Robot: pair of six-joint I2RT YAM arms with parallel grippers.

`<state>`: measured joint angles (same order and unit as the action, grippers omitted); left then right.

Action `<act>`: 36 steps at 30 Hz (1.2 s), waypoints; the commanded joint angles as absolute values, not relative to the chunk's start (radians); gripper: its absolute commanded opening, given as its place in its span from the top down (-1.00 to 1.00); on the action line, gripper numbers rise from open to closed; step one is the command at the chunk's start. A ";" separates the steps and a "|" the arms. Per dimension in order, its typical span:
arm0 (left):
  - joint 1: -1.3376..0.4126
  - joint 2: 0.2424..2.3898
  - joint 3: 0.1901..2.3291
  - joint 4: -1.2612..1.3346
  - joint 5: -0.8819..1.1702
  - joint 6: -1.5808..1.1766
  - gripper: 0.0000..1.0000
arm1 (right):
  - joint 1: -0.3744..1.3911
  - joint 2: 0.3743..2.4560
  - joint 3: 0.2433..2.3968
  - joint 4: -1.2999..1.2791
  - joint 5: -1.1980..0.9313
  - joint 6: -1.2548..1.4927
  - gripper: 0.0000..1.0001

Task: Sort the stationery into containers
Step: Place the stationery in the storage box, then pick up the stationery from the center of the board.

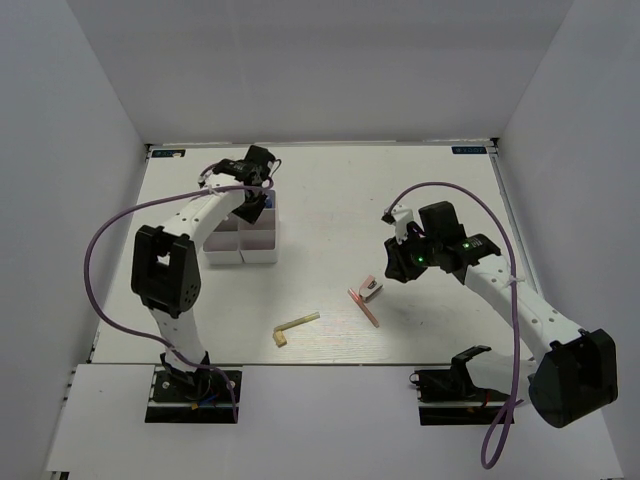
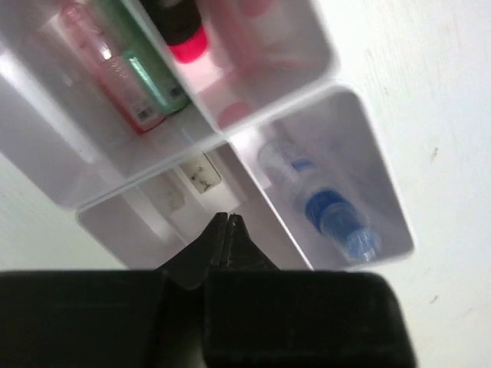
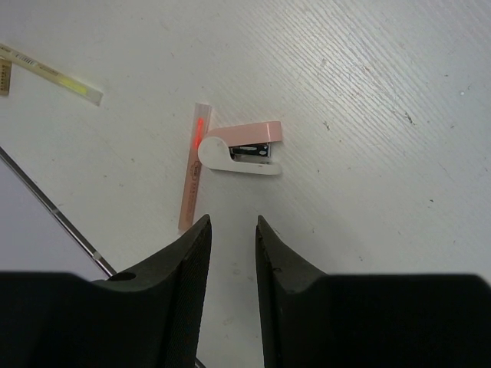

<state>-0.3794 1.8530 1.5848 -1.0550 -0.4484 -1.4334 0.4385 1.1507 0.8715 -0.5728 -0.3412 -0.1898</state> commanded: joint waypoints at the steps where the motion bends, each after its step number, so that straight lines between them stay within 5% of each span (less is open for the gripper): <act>1: -0.416 1.760 1.579 -0.948 -0.422 -1.205 0.99 | 0.434 1.129 0.870 -0.555 -0.365 -0.190 0.34; 4: -0.472 1.680 1.530 -0.898 -0.368 -0.992 0.99 | 0.431 1.124 0.870 -0.558 -0.371 -0.196 0.38; 5: -0.506 1.614 1.508 -0.887 -0.345 -0.955 0.99 | 0.428 1.124 0.868 -0.560 -0.373 -0.192 0.22; 6: -0.518 1.596 1.482 -0.890 -0.298 -0.931 0.99 | 0.428 1.127 0.870 -0.566 -0.379 -0.199 -0.12; 7: -0.523 1.574 1.397 -0.897 -0.270 -0.879 0.96 | 0.429 1.126 0.871 -0.572 -0.394 -0.207 -0.81; 10: -0.567 1.490 1.277 -0.986 -0.146 -0.772 0.25 | 0.431 1.131 0.864 -0.560 -0.419 -0.215 -0.81; 11: -0.610 1.461 1.257 -1.012 -0.128 -0.746 -0.03 | 0.433 1.138 0.859 -0.557 -0.428 -0.219 -0.51; 13: -0.644 1.393 1.186 -1.072 -0.114 -0.719 -0.14 | 0.434 1.175 0.865 -0.548 -0.402 -0.197 0.99; 14: -0.700 1.375 1.101 -1.074 -0.115 -0.706 -0.24 | 0.434 1.183 0.871 -0.548 -0.365 -0.180 1.00; 15: -0.724 1.309 1.070 -1.069 -0.118 -0.712 -0.60 | 0.434 1.195 0.879 -0.545 -0.329 -0.176 1.00; 16: -0.742 1.283 1.040 -1.071 -0.139 -0.722 -0.60 | 0.434 1.218 0.879 -0.531 -0.310 -0.175 1.00; 17: -0.799 1.267 0.963 -1.056 -0.146 -0.747 -0.60 | 0.436 1.227 0.880 -0.523 -0.283 -0.161 0.45; 18: -0.811 1.215 0.941 -1.036 -0.172 -0.759 -0.60 | 0.434 1.244 0.884 -0.519 -0.278 -0.158 0.18; 20: -0.860 1.194 0.870 -0.996 -0.186 -0.793 -0.60 | 0.434 1.259 0.890 -0.518 -0.285 -0.152 0.03; 25: -0.939 1.161 0.769 -0.899 -0.216 -0.874 -0.35 | 0.430 1.285 0.888 -0.518 -0.273 -0.147 0.03; 36: -1.045 1.402 0.808 -0.885 -0.350 -1.215 -0.37 | 0.431 1.285 0.882 -0.518 -0.275 -0.150 0.03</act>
